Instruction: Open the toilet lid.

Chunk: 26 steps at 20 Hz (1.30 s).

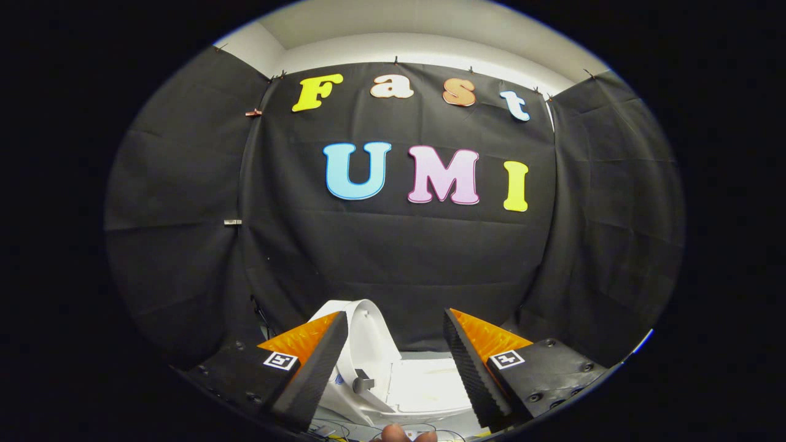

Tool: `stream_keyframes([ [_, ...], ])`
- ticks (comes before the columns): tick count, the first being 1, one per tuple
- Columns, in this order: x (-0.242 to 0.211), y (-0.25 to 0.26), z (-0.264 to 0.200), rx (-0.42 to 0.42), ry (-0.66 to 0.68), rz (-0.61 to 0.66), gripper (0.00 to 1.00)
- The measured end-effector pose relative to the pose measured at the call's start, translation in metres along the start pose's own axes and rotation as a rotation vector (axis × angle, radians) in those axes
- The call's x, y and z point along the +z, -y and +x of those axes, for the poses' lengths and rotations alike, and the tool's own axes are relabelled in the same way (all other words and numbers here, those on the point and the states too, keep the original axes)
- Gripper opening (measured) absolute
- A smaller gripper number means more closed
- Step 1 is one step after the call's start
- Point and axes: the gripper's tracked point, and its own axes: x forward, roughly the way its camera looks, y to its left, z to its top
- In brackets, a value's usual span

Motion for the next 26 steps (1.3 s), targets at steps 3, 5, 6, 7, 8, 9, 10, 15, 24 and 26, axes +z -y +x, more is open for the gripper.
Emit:
stream_keyframes([
  [3, 0.022, 0.023, -0.016, -0.012, 0.038, 0.004, 0.97],
  [5, 0.032, 0.036, -0.026, -0.016, 0.056, 0.01, 0.97],
  [6, 0.035, 0.042, -0.031, -0.015, 0.06, 0.008, 0.97],
  [7, 0.039, 0.047, -0.034, -0.016, 0.061, 0.004, 0.97],
  [8, 0.04, 0.055, -0.038, -0.02, 0.064, 0.001, 0.97],
  [9, 0.044, 0.06, -0.04, -0.022, 0.072, 0.002, 0.97],
  [10, 0.044, 0.065, -0.043, -0.023, 0.076, 0.003, 0.97],
  [15, 0.043, 0.079, -0.045, -0.028, 0.07, 0.012, 0.97],
  [24, 0.038, 0.076, -0.043, -0.016, 0.069, 0.011, 0.97],
  [26, 0.034, 0.077, -0.041, -0.013, 0.06, 0.015, 0.97],
])
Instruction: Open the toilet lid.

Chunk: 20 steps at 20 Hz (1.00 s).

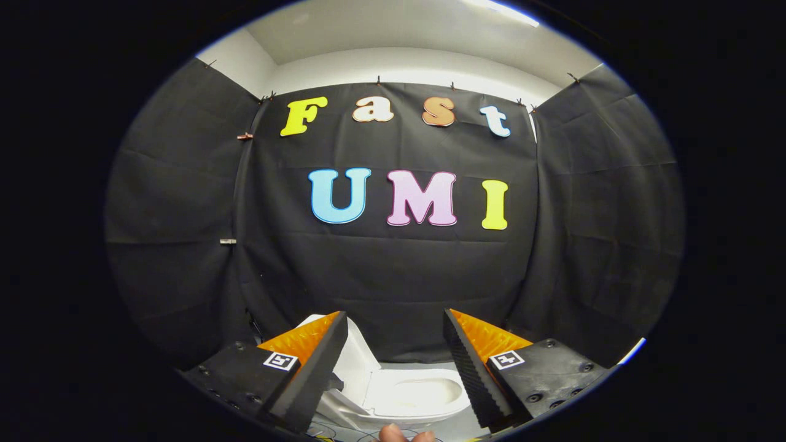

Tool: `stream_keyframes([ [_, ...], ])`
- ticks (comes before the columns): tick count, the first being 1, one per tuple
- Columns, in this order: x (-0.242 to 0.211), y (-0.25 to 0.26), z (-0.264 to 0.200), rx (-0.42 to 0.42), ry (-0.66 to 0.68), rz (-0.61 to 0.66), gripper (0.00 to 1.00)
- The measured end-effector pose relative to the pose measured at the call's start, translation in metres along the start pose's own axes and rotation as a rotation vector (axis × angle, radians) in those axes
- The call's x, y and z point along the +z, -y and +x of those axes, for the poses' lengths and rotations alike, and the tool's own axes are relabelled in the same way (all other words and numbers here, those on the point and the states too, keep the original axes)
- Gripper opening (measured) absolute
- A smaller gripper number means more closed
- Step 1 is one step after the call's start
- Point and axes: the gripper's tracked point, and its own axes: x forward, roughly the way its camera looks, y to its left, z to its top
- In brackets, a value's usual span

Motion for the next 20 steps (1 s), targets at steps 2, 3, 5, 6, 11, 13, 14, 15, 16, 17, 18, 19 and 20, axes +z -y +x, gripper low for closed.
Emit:
stream_keyframes([
  [2, 0.0013, 0.0014, 0.0001, -0.008, 0.001, -0.005, 0.97],
  [3, 0.0017, 0.0016, -0.0007, -0.012, 0.003, -0.006, 0.97],
  [5, 0.0018, 0.0006, -0.0014, -0.013, 0.007, -0.001, 0.97],
  [6, 0.0024, 0.0029, -0.0008, -0.015, 0.007, 0.0, 0.97],
  [11, 0.0035, 0.0059, -0.0011, -0.021, 0.01, 0.002, 0.97],
  [13, 0.0043, 0.0056, -0.0017, -0.022, 0.012, 0.002, 0.97],
  [14, 0.0041, 0.0049, -0.003, -0.02, 0.012, 0.004, 0.97],
  [15, 0.0042, 0.0043, -0.0026, -0.017, 0.013, 0.004, 0.97],
  [16, 0.005, 0.005, -0.0026, -0.018, 0.015, 0.0, 0.97],
  [17, 0.0053, 0.0047, -0.0026, -0.019, 0.016, -0.005, 0.97],
  [18, 0.0045, 0.0036, -0.0035, -0.019, 0.016, -0.008, 0.97],
  [19, 0.0042, 0.0023, -0.0037, -0.018, 0.017, -0.007, 0.97],
  [20, 0.0047, 0.0025, -0.0041, -0.018, 0.018, -0.005, 0.97],
])
